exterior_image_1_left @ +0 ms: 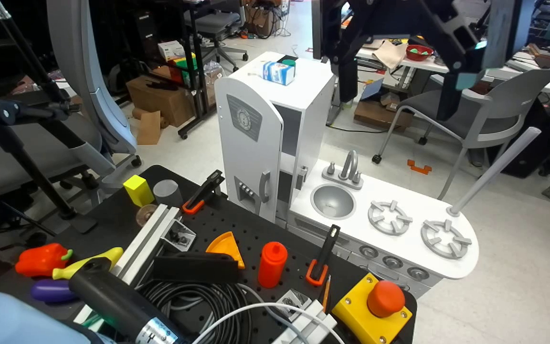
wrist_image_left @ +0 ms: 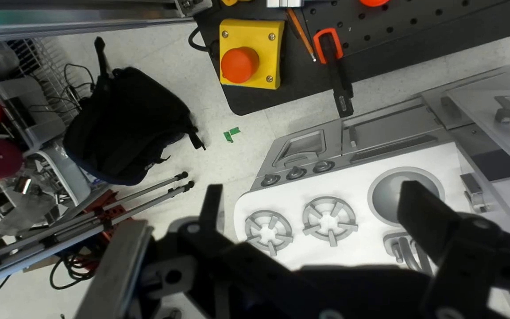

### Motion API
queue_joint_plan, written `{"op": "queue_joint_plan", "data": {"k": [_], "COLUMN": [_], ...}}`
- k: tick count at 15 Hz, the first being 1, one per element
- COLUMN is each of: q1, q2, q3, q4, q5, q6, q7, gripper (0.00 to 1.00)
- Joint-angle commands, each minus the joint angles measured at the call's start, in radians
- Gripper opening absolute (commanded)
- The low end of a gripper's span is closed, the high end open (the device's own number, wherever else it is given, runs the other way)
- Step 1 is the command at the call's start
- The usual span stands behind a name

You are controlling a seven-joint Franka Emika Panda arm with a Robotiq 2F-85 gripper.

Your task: Close the door of the cabinet.

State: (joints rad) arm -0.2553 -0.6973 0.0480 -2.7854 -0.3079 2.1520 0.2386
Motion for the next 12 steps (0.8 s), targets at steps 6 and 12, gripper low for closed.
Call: {"op": "queue_joint_plan", "data": {"k": [6,12], "q1": [0.163,0.18], "q2": [0.214,0.433], "q3": [0.051,0.116], "q4": [0.009,0.064], "q5": [0.007,-0.015], "q6": [0.046,0.206], "q7": [-0.021,0.2], "gripper": [1.0,1.0]}}
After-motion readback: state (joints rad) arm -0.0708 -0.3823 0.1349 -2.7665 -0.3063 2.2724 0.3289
